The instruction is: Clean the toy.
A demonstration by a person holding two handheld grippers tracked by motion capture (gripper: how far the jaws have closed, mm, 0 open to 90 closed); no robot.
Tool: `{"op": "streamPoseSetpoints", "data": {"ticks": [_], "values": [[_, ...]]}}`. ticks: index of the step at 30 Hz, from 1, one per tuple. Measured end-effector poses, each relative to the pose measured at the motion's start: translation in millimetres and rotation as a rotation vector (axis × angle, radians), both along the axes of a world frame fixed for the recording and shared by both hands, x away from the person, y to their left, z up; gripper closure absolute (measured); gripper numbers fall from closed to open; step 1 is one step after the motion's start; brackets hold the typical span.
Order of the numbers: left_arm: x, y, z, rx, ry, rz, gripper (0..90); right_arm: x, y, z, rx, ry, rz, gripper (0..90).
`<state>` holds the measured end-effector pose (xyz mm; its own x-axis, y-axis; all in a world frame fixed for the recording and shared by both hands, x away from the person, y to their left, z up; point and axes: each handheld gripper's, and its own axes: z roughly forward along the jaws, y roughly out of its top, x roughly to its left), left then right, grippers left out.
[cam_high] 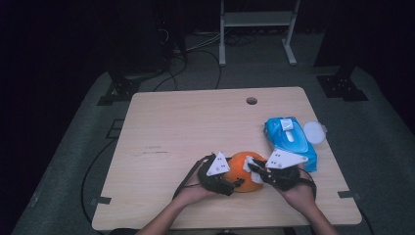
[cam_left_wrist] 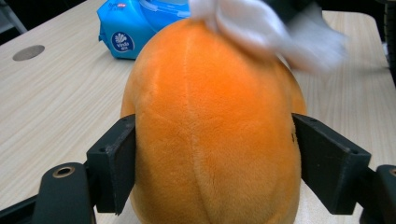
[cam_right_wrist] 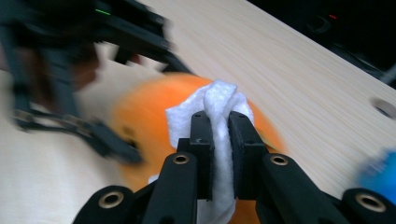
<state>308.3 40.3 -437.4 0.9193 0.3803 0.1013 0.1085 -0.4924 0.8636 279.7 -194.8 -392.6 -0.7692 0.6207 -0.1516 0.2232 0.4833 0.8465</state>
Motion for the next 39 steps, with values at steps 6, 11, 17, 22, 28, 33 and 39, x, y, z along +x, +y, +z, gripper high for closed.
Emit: {"op": "streamPoseSetpoints", "data": {"ticks": [6, 11, 17, 22, 28, 33, 39], "values": [[-6.7, -7.0, 2.1, 0.016, -0.045, -0.001, 21.3, -4.5, 5.9, 1.1, 0.018, 0.004, 0.031, 80.5], [-13.6, -11.1, 1.7, 0.050, -0.097, -0.022, 21.3, -12.8, 28.6, 1.9, 0.026, 0.019, 0.125, 80.3], [-10.6, -9.1, -0.4, 0.013, -0.065, -0.018, 21.5, -5.1, 11.1, 4.3, 0.008, -0.006, 0.057, 80.5], [-10.4, -10.2, -0.2, -0.001, -0.050, -0.021, 21.6, -1.0, -1.6, 4.5, 0.008, -0.004, 0.012, 80.7], [-14.7, -12.9, -0.2, 0.016, -0.070, -0.042, 21.5, -10.6, 23.0, 3.4, 0.026, 0.010, 0.097, 80.7], [-16.1, -13.2, -0.5, 0.019, -0.079, -0.046, 21.8, -13.3, 30.2, 3.8, 0.026, -0.004, 0.102, 80.7], [-11.8, -10.1, -1.9, 0.009, -0.056, -0.042, 22.0, 1.8, -4.3, 4.9, 0.040, 0.001, -0.020, 80.8]]}}
